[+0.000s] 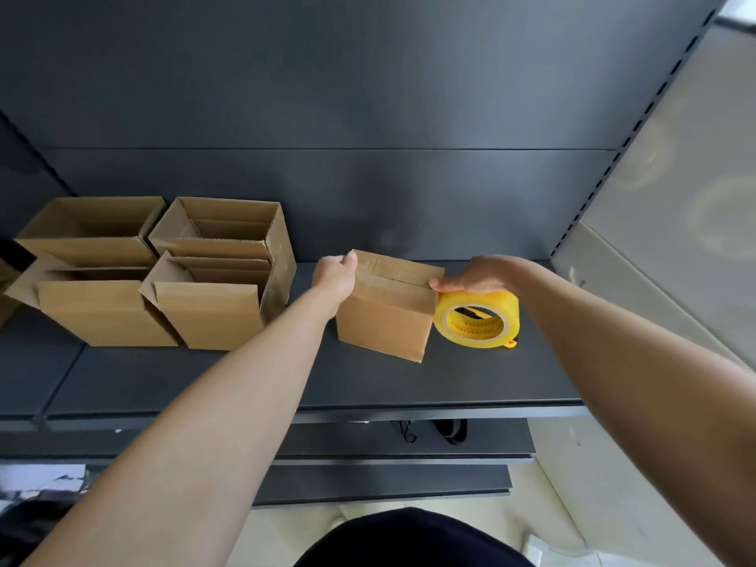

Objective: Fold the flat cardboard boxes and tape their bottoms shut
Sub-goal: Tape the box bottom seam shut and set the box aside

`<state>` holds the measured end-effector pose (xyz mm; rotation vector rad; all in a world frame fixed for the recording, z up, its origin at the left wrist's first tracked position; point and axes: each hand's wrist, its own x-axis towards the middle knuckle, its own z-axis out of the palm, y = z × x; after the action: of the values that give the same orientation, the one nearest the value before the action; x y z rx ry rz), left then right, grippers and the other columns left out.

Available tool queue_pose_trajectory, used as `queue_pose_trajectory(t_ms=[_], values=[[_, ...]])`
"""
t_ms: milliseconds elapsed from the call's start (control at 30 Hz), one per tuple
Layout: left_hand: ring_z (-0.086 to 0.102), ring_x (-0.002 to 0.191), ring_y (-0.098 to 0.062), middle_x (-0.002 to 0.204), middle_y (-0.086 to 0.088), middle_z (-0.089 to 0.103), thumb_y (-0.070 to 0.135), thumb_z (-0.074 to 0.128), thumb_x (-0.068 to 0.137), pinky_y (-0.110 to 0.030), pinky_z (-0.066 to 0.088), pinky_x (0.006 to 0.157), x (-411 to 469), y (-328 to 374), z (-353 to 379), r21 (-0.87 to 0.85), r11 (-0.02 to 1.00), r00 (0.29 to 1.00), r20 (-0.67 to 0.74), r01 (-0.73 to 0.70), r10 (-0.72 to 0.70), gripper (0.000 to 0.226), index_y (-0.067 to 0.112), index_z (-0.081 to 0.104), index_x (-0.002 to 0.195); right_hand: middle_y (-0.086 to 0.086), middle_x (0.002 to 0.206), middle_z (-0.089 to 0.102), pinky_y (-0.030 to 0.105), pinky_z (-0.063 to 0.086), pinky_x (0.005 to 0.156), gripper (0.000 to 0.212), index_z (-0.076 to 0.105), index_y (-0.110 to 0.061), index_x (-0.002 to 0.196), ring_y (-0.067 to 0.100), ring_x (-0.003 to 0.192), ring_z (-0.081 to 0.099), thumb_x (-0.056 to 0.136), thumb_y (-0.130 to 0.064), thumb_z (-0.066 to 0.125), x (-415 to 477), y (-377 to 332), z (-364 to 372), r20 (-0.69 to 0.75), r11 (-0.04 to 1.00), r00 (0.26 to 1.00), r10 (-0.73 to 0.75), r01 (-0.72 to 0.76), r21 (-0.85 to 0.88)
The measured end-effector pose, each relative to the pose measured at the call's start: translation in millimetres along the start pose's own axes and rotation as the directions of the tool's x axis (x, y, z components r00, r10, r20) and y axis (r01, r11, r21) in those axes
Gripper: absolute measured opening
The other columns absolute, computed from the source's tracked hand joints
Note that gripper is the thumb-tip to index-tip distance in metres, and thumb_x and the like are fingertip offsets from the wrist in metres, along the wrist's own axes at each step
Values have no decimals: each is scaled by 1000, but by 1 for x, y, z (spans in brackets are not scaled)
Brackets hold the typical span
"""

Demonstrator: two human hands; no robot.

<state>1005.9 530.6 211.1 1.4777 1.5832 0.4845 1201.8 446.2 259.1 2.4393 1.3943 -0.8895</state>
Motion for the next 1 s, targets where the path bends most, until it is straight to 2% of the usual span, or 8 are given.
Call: queue_pose_trajectory(t_ms=[100,233,400,567,667,733,833,1000], values=[[45,60,-16,66,-1,46,48,40,98,-29,37,55,4,0,0,177,984,995,-94,-5,22,49,14,42,63,5,104,55,32,41,79,67,50,-17,104,26,93,54,76,-78,49,-3,-2,3,-1,999,1000,12,-12,43],[63,77,-25,83,-10,67,57,47,91,-29,41,58,-1,-4,2,263,965,966,-243,-16,83,51,10,55,74,7,111,60,32,44,81,70,57,-16,109,26,96,57,78,-78,46,-8,-6,6,15,998,1000,24,-25,66],[59,102,-26,116,-9,61,64,47,87,-31,42,71,-2,5,-2,58,992,988,-117,112,-104,64,7,53,116,9,122,59,32,42,82,66,57,-11,121,25,95,54,88,-66,45,-21,-10,6,86,987,996,34,-47,155],[51,115,-27,136,-11,47,70,35,88,-32,41,79,-1,15,-5,119,984,991,21,129,-132,83,5,34,140,10,131,55,37,43,95,67,51,-10,132,29,110,56,92,-63,40,-29,-16,8,158,970,986,49,-85,229],[43,123,-30,139,-13,36,64,57,81,-40,45,90,-3,11,1,253,967,978,-196,-21,73,83,7,34,137,10,128,59,42,45,100,72,53,-10,130,30,114,58,87,-67,47,-24,-17,15,222,917,973,69,-150,370],[42,118,-27,131,-10,40,54,65,80,-40,43,94,-6,9,7,404,895,898,-298,-190,325,61,12,48,121,11,127,60,47,46,101,76,54,-11,130,31,116,59,82,-70,53,-19,-17,20,230,878,971,62,-163,451],[39,119,-24,127,-3,48,45,58,89,-39,33,97,-7,5,14,486,767,844,-103,-419,526,36,18,59,113,13,122,63,51,48,97,79,53,-12,128,34,111,61,76,-71,60,-15,-20,26,281,803,959,49,-205,560],[24,140,-19,147,4,31,63,48,86,-47,9,118,-4,5,14,520,682,847,183,-514,499,69,25,40,143,14,118,63,53,51,93,64,52,-13,125,34,105,64,80,-55,68,-22,-22,30,360,689,930,-71,-215,692]])
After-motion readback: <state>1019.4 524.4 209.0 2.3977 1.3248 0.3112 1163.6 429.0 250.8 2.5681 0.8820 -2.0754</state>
